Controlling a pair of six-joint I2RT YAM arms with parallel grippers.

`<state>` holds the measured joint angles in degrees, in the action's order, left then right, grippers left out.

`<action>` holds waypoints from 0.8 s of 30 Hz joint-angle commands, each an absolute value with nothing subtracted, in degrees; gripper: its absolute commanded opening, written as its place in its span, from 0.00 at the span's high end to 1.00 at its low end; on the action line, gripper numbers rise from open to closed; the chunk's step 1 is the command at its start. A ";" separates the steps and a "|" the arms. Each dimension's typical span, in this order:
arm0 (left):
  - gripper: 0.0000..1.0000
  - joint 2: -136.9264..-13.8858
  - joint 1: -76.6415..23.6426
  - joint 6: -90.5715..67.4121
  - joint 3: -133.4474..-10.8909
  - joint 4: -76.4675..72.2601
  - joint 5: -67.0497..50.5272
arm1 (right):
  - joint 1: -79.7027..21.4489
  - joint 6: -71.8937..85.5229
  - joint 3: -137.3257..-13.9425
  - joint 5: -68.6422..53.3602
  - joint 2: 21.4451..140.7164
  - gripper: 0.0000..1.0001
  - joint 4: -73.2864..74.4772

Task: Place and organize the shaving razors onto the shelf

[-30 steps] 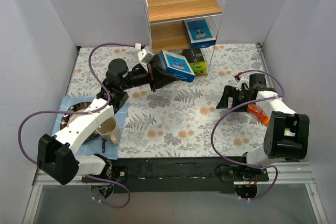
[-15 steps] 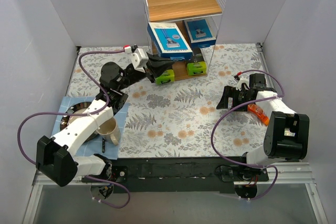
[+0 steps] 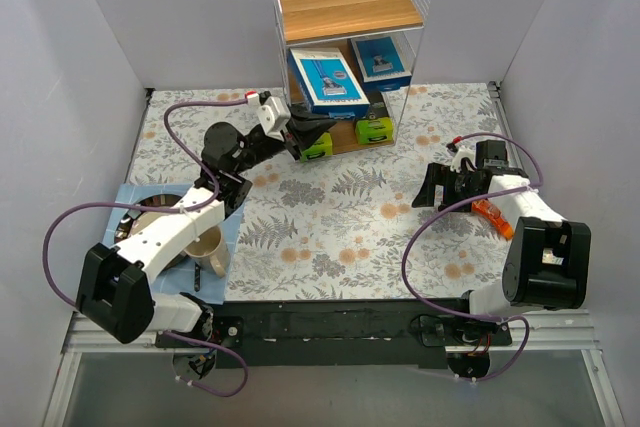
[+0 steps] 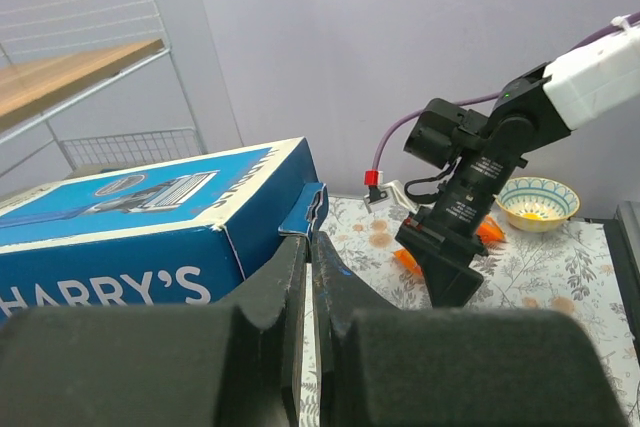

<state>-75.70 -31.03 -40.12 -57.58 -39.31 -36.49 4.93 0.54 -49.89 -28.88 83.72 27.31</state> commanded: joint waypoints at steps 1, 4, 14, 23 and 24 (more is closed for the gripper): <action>1.00 -75.93 -31.11 -39.73 -55.73 -44.64 -32.96 | 5.36 1.32 -48.78 -30.23 81.56 0.01 27.60; 1.00 -77.08 -31.11 -40.25 -55.20 -45.78 -33.40 | 5.36 1.49 -48.43 -30.15 81.74 0.01 27.60; 1.00 -83.84 -29.36 -44.99 -56.68 -50.71 -33.48 | 5.36 1.93 -48.78 -30.32 82.97 0.01 26.63; 1.00 -92.19 -23.91 -51.15 -62.31 -49.22 -36.21 | 5.36 4.92 -46.67 -32.34 84.11 0.01 24.87; 1.00 -92.46 -23.30 -51.50 -63.10 -48.61 -35.17 | 5.36 5.18 -46.67 -32.52 84.63 0.01 24.70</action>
<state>-92.86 -25.04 -48.62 -58.89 -47.79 -35.97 4.93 3.40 -47.33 -30.61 83.42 26.39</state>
